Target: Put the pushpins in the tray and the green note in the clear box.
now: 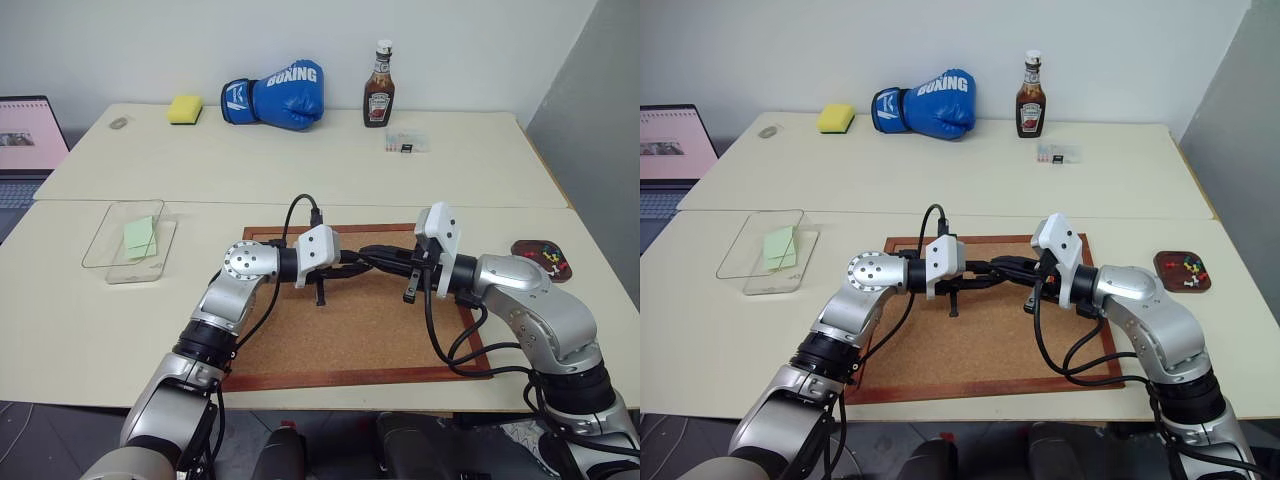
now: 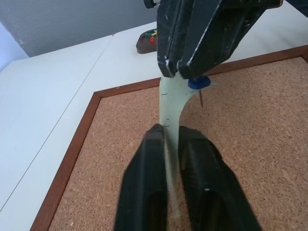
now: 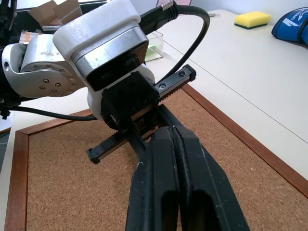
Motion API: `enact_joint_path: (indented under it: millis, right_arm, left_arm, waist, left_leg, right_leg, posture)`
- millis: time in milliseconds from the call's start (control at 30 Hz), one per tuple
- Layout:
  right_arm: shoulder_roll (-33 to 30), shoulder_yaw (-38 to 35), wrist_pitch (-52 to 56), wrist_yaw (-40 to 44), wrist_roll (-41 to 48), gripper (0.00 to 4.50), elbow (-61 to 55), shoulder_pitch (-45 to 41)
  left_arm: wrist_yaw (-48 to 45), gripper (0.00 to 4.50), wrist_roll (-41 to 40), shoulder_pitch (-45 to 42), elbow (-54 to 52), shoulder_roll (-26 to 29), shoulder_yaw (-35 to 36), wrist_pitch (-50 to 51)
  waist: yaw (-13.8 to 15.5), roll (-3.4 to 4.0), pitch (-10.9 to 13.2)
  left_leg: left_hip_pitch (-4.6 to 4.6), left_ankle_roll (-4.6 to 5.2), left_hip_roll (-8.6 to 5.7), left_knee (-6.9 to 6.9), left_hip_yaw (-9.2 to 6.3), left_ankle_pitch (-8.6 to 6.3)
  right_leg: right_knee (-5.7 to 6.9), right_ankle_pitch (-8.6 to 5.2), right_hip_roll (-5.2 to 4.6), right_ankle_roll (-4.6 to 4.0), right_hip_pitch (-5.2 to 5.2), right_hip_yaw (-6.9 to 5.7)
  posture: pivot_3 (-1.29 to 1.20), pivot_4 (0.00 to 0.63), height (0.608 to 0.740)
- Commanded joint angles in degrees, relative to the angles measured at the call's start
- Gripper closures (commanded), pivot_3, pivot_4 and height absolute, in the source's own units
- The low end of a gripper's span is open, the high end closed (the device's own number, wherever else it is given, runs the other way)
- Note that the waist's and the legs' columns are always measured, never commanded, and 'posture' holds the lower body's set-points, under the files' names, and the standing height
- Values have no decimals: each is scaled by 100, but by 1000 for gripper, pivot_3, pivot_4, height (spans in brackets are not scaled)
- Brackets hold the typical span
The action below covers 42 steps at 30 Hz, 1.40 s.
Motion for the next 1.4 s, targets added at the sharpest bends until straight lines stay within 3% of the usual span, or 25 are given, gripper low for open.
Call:
enact_joint_path:
  millis: [33, 233, 467, 733, 833, 1033, 1133, 1267, 1400]
  right_arm:
    - [8, -55, -14, -7, 122, 4500, -202, -135]
    - [-6, -92, -36, 0, 96, 4500, -98, -174]
    - [-35, -426, 182, -91, 323, 4500, 16, -360]
    - [-152, -625, 373, -162, 465, 4500, -25, -380]
    - [-251, -738, 397, -199, 481, 4500, -35, -308]
    - [-937, -1507, -3, -696, -239, 4500, 346, 621]
    - [-1022, -1935, -217, -1073, -467, 4500, 642, 948]
    - [-927, -2428, -381, -1634, -662, 4500, 1234, 935]
    - [-909, -2739, -869, -2265, -1016, 4500, 2290, 636]
  left_arm:
    - [-40, 4448, -131, -136, -153, -31, 94, 25]
    - [-56, 4448, -22, -70, -245, 12, 20, -152]
    - [134, 4448, 754, -2, 74, 225, -219, -1620]
    - [368, 4448, 887, -205, 601, 125, -157, -2189]
    - [366, 4448, 559, -225, 468, -4, -25, -1659]
    - [-13, 4448, -616, 283, -1007, -8, -48, 1036]
    - [-12, 4448, -818, 464, -1595, 83, -128, 1856]
    - [188, 4448, -760, 512, -1904, 39, -232, 2390]
    - [426, 4448, -223, 603, -1920, -12, -593, 2161]
  waist:
    - [-1, 0, 0]
    - [-4, 0, 0]
    - [-10, 0, 0]
    - [-8, 0, 0]
    - [-8, 0, 0]
    - [11, 0, 0]
    - [-1, -1, 0]
    - [-50, 1, 2]
    - [-47, 2, 2]
  left_leg:
    - [0, 0, 0, 2, 0, 0]
    - [-2, 1, -2, 28, 0, 0]
    - [5, 0, -2, 49, -1, 0]
    - [1, 1, -2, 49, -1, 0]
    - [0, 1, -3, 48, -1, 0]
    - [-4, 1, -5, 48, -3, 0]
    - [-6, 2, -4, 47, 3, 0]
    - [8, 2, -3, 49, 5, 1]
    - [17, 7, -5, 52, 6, 6]
  right_leg:
    - [1, 0, 0, 0, 0, 0]
    - [27, 0, 1, 0, 0, 1]
    - [58, 0, 3, 1, -1, 4]
    - [59, 0, 4, 1, -4, 5]
    - [59, -1, 4, 1, -4, 4]
    - [55, -1, 3, 1, -3, 4]
    - [55, -2, 1, 1, -5, 5]
    - [70, -1, 5, 1, -4, 9]
    - [71, 0, 7, 4, 5, 14]
  posture:
    - [0, 150, 740]
    - [0, 150, 740]
    - [0, 150, 740]
    - [0, 150, 740]
    - [0, 150, 740]
    - [0, 150, 740]
    - [0, 150, 740]
    - [0, 150, 740]
    - [0, 150, 740]
